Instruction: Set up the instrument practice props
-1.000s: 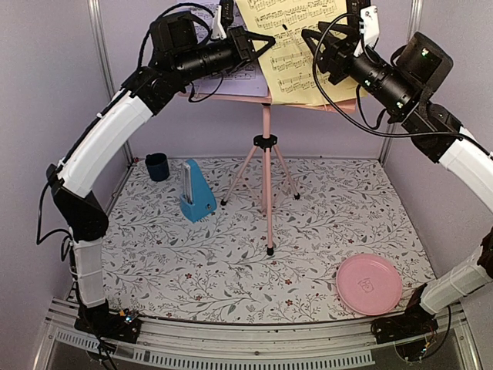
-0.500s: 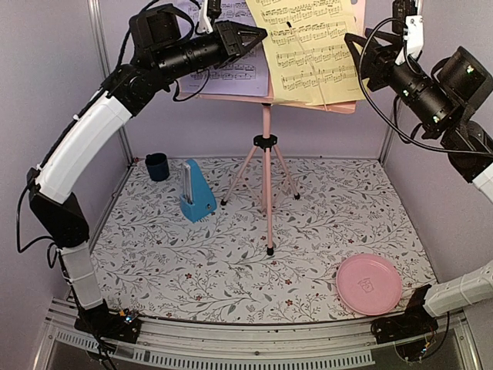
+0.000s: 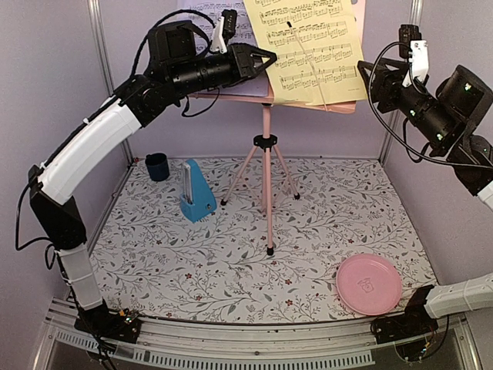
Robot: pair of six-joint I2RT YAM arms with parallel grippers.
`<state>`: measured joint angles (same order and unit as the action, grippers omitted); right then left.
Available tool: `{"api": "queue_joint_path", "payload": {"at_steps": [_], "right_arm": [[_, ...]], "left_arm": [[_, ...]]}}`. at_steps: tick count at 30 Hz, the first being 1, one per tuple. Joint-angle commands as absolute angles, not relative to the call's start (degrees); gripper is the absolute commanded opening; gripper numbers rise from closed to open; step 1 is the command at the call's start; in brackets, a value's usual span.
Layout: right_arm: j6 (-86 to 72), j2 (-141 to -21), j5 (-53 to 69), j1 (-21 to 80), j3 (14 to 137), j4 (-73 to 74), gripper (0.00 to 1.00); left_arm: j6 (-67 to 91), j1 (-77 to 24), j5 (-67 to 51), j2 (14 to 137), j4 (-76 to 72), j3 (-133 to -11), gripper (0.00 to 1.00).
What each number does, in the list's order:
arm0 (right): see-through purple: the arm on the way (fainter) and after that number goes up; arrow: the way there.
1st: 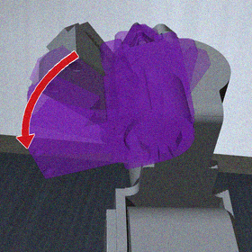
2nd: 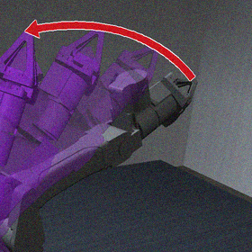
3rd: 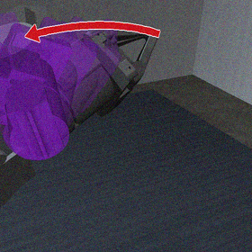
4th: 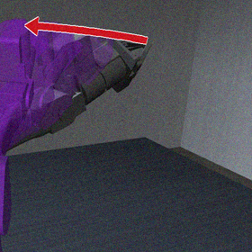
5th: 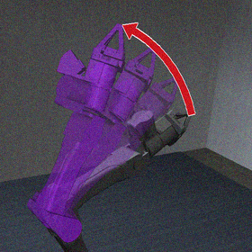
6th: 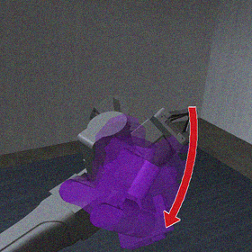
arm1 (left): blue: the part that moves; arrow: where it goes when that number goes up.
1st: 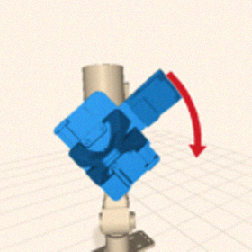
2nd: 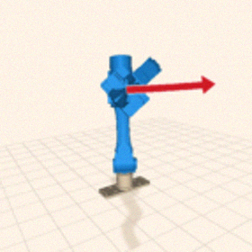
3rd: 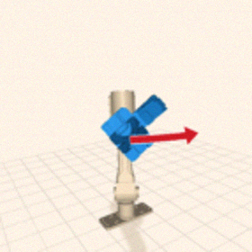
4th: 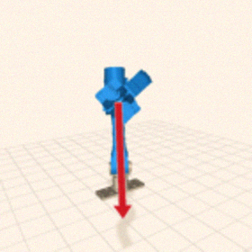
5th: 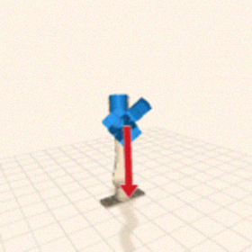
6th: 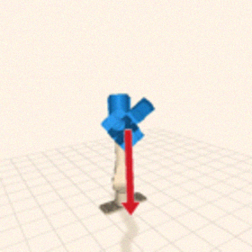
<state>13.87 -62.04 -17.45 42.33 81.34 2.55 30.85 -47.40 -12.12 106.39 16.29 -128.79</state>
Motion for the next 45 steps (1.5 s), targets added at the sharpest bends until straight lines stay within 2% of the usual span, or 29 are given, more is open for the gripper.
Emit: {"api": "queue_joint_path", "payload": {"at_steps": [1, 8, 16, 20, 28, 33, 36, 38, 42, 45], "right_arm": [[10.3, -60.8, -15.3, 38.7, 79.6, 3.5, 0.54], [5.0, -61.3, -6.1, 32.8, 79.3, 3.5, 0.48], [0.6, -62.8, 1.6, 31.2, 79.8, 3.8, 0.41], [0.3, -63.9, 2.5, 30.8, 80.1, 4.2, 0.32], [0.3, -64.2, 2.6, 30.7, 80.0, 4.4, 0.0], [0.5, -63.4, 2.0, 30.7, 79.2, 4.8, 0.0], [0.8, -62.4, 1.0, 30.6, 79.5, 5.6, 0.17], [0.8, -62.2, 1.8, 28.4, 80.9, 7.8, 0.32], [-6.3, -61.9, 12.6, 18.0, 81.9, 9.0, 0.44], [-7.9, -62.8, 16.4, 15.5, 81.8, 9.4, 0.5]], "left_arm": [[29.8, -48.6, -10.8, 104.2, 14.8, -126.5, 0.2], [29.5, -49.3, -9.9, 103.9, 13.5, -124.6, 0.13], [29.0, -49.5, -9.9, 104.3, 12.9, -124.8, 0.04], [28.7, -49.6, -9.2, 104.5, 12.8, -124.8, 0.0], [27.6, -49.8, -8.4, 105.4, 12.4, -126.5, 0.0], [26.9, -49.8, -7.9, 106.2, 13.1, -128.0, 0.0], [26.6, -49.9, -7.7, 106.1, 13.4, -128.0, 0.0], [26.2, -49.8, -7.7, 105.9, 13.7, -128.1, 0.0], [25.0, -49.9, -7.6, 106.8, 15.0, -129.8, 0.0], [24.4, -49.8, -7.9, 108.2, 17.0, -132.9, 0.0]]}}
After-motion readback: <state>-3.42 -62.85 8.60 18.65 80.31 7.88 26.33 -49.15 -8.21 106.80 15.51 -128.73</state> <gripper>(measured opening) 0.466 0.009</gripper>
